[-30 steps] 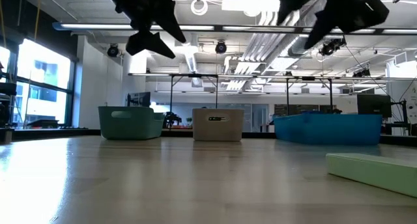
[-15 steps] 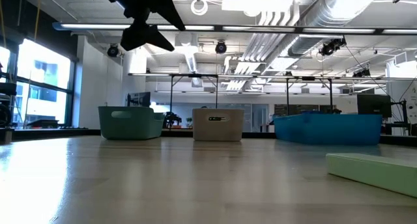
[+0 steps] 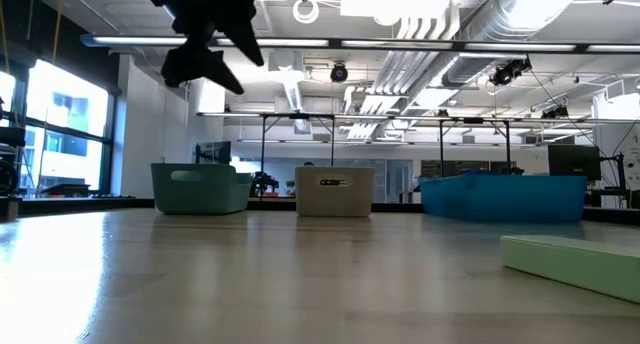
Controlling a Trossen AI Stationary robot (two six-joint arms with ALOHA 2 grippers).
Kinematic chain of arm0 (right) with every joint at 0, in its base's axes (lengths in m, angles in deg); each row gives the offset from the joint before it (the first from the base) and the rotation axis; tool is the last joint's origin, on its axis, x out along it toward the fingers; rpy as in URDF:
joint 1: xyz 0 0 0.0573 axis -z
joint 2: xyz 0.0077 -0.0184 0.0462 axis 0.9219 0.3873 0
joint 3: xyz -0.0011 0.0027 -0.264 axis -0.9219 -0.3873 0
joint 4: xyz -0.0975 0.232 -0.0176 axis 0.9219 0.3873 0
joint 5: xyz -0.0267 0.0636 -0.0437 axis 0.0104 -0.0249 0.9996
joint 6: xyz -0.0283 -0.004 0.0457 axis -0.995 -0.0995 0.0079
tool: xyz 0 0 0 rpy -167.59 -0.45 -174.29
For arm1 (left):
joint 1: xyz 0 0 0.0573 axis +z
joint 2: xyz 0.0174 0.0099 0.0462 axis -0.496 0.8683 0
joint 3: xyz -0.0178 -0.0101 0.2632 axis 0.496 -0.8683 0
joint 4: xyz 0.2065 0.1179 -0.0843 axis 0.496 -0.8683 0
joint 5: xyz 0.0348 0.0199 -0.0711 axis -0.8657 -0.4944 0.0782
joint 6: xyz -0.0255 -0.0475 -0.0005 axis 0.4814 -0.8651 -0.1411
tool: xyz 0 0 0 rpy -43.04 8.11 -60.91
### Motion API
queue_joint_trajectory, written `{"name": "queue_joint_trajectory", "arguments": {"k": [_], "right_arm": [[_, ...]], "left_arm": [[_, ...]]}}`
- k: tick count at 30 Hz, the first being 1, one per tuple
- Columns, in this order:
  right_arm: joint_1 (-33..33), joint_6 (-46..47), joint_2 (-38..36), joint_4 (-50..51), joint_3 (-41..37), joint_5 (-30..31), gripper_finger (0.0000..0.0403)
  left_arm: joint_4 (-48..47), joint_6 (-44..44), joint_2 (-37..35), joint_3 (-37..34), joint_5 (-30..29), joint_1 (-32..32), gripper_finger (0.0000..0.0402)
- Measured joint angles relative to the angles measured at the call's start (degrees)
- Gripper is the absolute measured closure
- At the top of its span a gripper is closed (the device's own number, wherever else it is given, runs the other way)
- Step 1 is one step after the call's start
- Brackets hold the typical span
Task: Sort & place blocks by color
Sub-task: Put the green block into the green bin
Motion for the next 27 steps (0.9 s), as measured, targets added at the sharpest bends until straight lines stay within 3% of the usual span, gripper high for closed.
{"name": "queue_joint_trajectory", "arguments": {"k": [16, 27], "right_arm": [[-0.2, 5.9, 13.4, -0.9, 0.0, -12.7, 0.019], [-2.8, 11.6, 18.3, 1.8, 0.0, -13.9, 0.019]], "left_arm": [[-2.9, 0.0, 0.0, 0.0, -0.2, -0.1, 0.017], [-2.9, 0.2, 0.0, 0.0, -1.0, -0.1, 0.017]]}}
